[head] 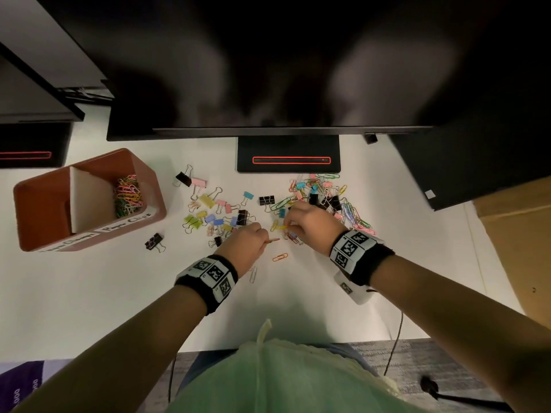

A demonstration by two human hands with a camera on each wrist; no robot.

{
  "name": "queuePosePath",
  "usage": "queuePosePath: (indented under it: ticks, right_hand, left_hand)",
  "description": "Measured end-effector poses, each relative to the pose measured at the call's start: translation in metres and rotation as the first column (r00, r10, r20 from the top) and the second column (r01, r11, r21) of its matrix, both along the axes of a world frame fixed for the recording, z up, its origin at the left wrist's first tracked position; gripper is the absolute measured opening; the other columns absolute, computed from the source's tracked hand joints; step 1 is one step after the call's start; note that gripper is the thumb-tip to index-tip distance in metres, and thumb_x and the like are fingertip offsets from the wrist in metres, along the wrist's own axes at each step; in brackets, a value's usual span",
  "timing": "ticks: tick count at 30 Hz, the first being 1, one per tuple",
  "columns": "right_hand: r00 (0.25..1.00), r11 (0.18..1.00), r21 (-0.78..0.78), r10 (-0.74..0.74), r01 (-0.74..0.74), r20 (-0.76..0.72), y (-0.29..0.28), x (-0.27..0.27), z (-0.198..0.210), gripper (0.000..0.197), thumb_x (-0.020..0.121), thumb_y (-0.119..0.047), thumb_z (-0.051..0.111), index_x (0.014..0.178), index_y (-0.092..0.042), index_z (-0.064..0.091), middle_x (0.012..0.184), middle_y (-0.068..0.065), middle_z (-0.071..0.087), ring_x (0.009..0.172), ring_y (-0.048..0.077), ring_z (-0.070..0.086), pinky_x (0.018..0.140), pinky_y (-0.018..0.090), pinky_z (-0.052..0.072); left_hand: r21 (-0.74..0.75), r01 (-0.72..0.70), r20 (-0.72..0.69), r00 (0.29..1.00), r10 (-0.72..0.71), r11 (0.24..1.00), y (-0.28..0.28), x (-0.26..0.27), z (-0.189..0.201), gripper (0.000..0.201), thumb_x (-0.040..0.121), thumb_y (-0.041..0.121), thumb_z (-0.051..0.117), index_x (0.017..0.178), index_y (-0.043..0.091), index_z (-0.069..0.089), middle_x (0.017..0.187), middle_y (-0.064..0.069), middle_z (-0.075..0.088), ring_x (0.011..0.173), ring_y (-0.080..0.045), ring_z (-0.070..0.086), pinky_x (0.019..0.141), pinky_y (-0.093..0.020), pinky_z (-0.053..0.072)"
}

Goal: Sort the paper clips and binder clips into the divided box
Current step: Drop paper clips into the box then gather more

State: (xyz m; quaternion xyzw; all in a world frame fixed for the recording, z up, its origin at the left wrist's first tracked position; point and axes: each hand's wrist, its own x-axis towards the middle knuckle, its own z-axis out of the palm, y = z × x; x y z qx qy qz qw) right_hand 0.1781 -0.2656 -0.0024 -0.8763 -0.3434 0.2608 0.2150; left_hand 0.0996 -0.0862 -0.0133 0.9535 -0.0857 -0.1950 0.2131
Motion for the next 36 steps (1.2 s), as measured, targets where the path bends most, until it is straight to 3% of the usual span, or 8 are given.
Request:
queuePosePath:
  ticks: [3,8,12,19,23,27,30,36]
  right_hand:
    - [0.999,0.998,-0.060,0.033,-0.034,-0.020,0.017,0.005,-0.002,0.020,0.091,-0.012,0.050,0.105,-0.012,0.064,0.107,0.008,0.061,0.099,0.026,0.058,0.087,0.041,0.049]
    - [0.987,0.972,-0.189,0.152,-0.140,0.050,0.035,0.013,-0.004,0.022,0.092,-0.022,0.050,0.109,-0.021,0.063,0.103,0.003,0.064,0.099,0.025,0.056,0.088,0.038,0.048]
    - [0.969,0.947,-0.255,0.228,-0.197,0.098,0.042,0.018,-0.002,0.018,0.091,-0.021,0.050,0.102,-0.019,0.064,0.099,0.004,0.061,0.093,0.024,0.056,0.077,0.031,0.042]
    - [0.943,0.907,-0.306,0.325,-0.289,0.069,0.044,0.026,0.007,0.016,0.091,-0.023,0.050,0.096,-0.019,0.065,0.096,0.000,0.060,0.093,0.018,0.053,0.088,0.032,0.041]
    - [0.967,0.952,-0.193,0.250,-0.237,0.043,0.033,0.026,0.013,0.015,0.090,-0.023,0.052,0.100,-0.020,0.063,0.094,-0.001,0.065,0.091,0.019,0.057,0.081,0.032,0.047]
    - [0.976,0.963,-0.164,0.219,-0.215,0.009,0.012,0.005,0.015,0.026,0.090,-0.024,0.056,0.116,-0.021,0.059,0.099,-0.003,0.066,0.093,0.016,0.058,0.087,0.032,0.048]
    - [0.979,0.955,-0.227,0.202,-0.189,0.037,0.004,-0.014,0.006,0.024,0.091,-0.027,0.053,0.113,-0.021,0.061,0.102,0.001,0.065,0.097,0.021,0.058,0.089,0.035,0.047]
    - [0.978,0.950,-0.301,0.133,-0.080,0.159,0.017,-0.021,-0.006,0.019,0.092,-0.027,0.049,0.098,-0.018,0.065,0.100,0.001,0.062,0.098,0.025,0.056,0.089,0.037,0.041]
  left_hand:
    - [-0.111,-0.086,0.046,0.995,0.092,0.990,0.011,-0.002,0.003,0.012,0.089,0.013,0.055,0.092,0.004,0.063,0.090,-0.010,0.058,0.078,-0.020,0.055,0.073,-0.035,0.050]
    - [-0.196,-0.169,0.085,0.978,0.189,0.966,0.036,-0.009,0.015,0.008,0.085,0.011,0.061,0.092,0.007,0.063,0.083,-0.003,0.058,0.074,-0.016,0.053,0.071,-0.031,0.049]
    - [-0.291,-0.199,0.097,0.967,0.236,0.936,0.054,-0.021,0.022,0.013,0.082,0.008,0.066,0.094,0.012,0.066,0.074,0.003,0.057,0.066,-0.002,0.050,0.072,-0.014,0.043]
    - [-0.290,-0.205,-0.034,0.978,0.204,0.935,0.057,-0.046,0.016,0.013,0.081,0.011,0.067,0.094,0.014,0.067,0.076,0.002,0.059,0.066,-0.012,0.055,0.064,-0.011,0.043]
    - [-0.272,-0.240,-0.153,0.967,0.204,0.932,0.049,-0.057,0.008,0.021,0.082,0.016,0.065,0.103,0.020,0.063,0.075,0.003,0.061,0.066,-0.008,0.054,0.066,-0.021,0.048]
    - [-0.219,-0.279,-0.226,0.947,0.229,0.935,0.045,-0.062,-0.001,0.025,0.084,0.020,0.063,0.108,0.023,0.060,0.076,0.005,0.060,0.065,-0.003,0.052,0.065,-0.016,0.043]
    - [-0.159,-0.255,-0.194,0.955,0.223,0.954,0.042,-0.061,-0.003,0.023,0.086,0.022,0.060,0.108,0.018,0.061,0.079,0.006,0.056,0.069,-0.008,0.049,0.065,-0.017,0.038]
    - [-0.122,-0.203,-0.159,0.970,0.183,0.971,0.038,-0.049,-0.005,0.015,0.086,0.016,0.059,0.098,0.012,0.066,0.082,0.006,0.046,0.075,-0.011,0.044,0.073,-0.024,0.042]
